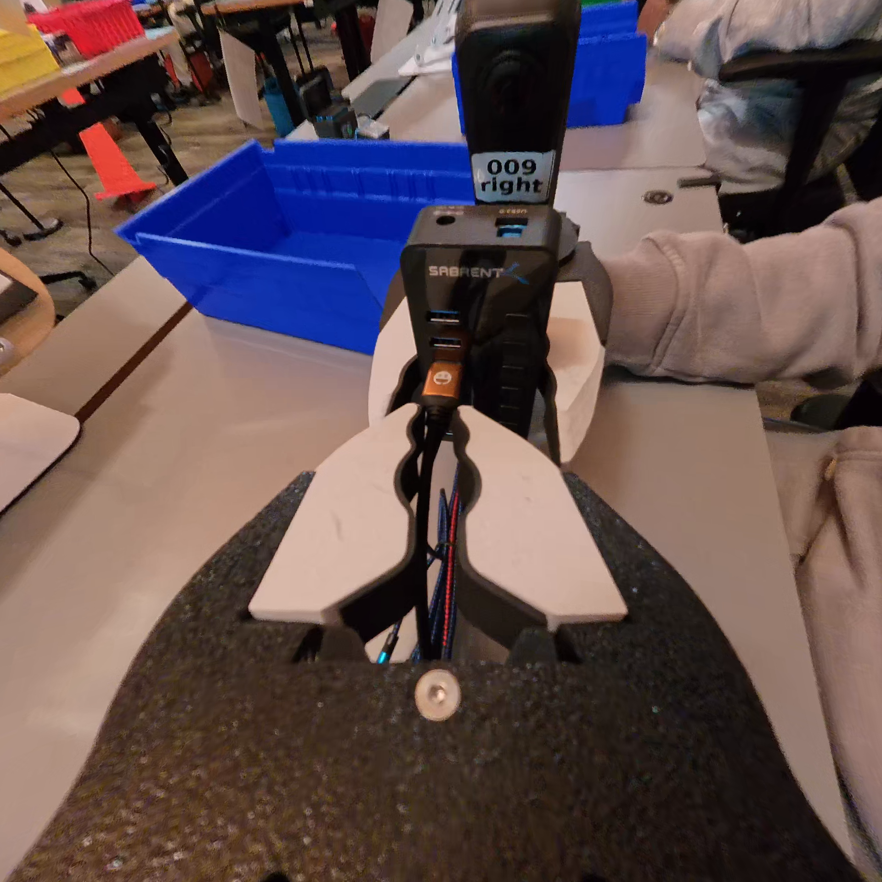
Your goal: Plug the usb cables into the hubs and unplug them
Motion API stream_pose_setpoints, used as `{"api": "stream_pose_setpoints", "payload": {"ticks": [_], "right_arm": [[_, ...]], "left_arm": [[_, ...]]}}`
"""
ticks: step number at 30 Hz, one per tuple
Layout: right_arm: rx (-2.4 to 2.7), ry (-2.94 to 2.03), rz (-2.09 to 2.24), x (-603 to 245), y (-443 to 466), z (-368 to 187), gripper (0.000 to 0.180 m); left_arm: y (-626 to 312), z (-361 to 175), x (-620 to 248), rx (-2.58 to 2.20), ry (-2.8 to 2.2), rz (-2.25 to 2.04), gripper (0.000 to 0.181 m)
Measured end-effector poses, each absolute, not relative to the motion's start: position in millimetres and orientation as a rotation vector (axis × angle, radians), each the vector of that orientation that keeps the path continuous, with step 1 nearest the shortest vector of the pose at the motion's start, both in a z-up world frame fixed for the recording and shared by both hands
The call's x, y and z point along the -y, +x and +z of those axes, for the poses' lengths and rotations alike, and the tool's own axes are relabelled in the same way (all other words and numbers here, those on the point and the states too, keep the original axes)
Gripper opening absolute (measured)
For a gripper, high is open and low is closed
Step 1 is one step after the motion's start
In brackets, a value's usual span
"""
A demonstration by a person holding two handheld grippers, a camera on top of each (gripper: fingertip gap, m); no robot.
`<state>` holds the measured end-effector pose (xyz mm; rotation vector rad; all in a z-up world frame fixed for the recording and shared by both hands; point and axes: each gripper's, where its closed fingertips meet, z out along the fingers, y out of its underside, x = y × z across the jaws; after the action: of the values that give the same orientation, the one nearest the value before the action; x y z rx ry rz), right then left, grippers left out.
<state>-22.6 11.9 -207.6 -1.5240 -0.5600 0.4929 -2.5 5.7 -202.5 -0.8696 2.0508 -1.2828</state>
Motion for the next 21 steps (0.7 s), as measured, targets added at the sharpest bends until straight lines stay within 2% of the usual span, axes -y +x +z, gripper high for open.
{"api": "stream_pose_setpoints", "payload": {"ticks": [3,7,15,21], "right_arm": [[0.533,-1.474,0.458,-2,-12,-191,0.071],[0.495,-1.439,0.392,11,7,-167,0.072],[0.543,-1.442,0.124,53,43,-60,0.071],[0.348,-1.632,-0.284,74,139,-5,0.071]], "left_arm": [[-10,-159,-19,-1.816,-0.843,-1.423,0.027],[-29,-122,-72,-1.466,-0.921,-1.577,0.031],[-54,-195,-115,-1.525,-1.166,-1.491,0.033],[-55,-221,-101,-1.599,-1.176,-1.521,0.033]]}}
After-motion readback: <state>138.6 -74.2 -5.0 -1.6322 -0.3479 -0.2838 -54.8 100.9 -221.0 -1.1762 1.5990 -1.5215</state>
